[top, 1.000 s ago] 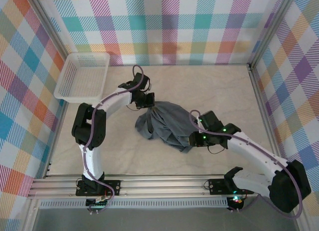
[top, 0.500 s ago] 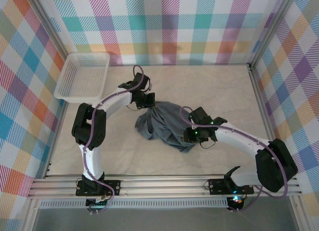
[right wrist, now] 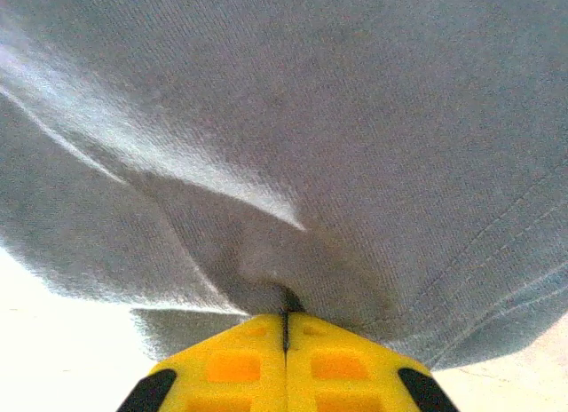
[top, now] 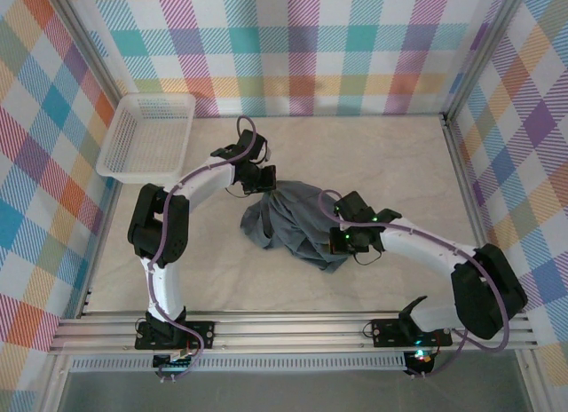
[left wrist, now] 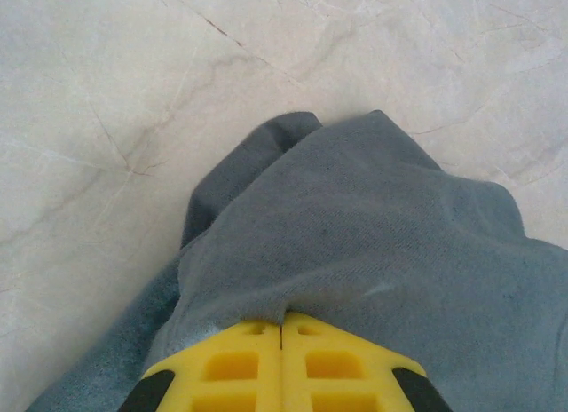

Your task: Fold the inside-out t-shirt

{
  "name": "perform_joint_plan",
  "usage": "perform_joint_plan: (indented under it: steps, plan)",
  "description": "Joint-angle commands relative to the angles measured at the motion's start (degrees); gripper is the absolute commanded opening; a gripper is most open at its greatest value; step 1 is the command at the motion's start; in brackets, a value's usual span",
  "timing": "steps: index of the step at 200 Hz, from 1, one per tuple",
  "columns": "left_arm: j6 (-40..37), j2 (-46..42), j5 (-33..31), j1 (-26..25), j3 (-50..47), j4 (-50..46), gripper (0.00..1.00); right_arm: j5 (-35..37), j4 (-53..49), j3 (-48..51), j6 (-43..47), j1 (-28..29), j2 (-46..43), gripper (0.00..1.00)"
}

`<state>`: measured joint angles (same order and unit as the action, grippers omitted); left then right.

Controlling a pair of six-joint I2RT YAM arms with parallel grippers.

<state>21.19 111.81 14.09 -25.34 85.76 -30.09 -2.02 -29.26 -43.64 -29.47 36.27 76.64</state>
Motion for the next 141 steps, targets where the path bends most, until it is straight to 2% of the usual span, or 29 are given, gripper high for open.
perform_joint_plan:
  steps: [1,42,98,118,130,141]
  plan:
    - [-0.6,-1.6,0.6,0.3,0.4,-0.8,0.0,-0.7,-1.4,-1.8,-0.3,0.3,-2.9,0.0]
    - [-0.8,-1.6,-0.1,0.3,0.4,-1.2,0.0,-1.1,-3.3,-2.4,-1.6,0.4,-8.6,0.0]
    - [-2.7,-1.8,-2.3,0.9,0.6,-2.0,0.0,1.8,-9.2,-9.0,0.4,0.3,-17.9,0.0]
    - [-4.7,-7.7,0.2,2.5,-1.9,2.2,0.35,1.9,-10.7,-10.7,3.0,0.3,-18.2,0.0]
    - [-7.7,-12.9,2.8,2.9,-3.5,5.7,0.44,1.6,-11.5,-12.1,4.8,0.3,-17.7,0.0]
    - [-12.8,-17.4,10.1,2.5,-5.1,9.2,0.5,0.9,-12.9,-13.9,6.6,0.2,-17.1,0.0]
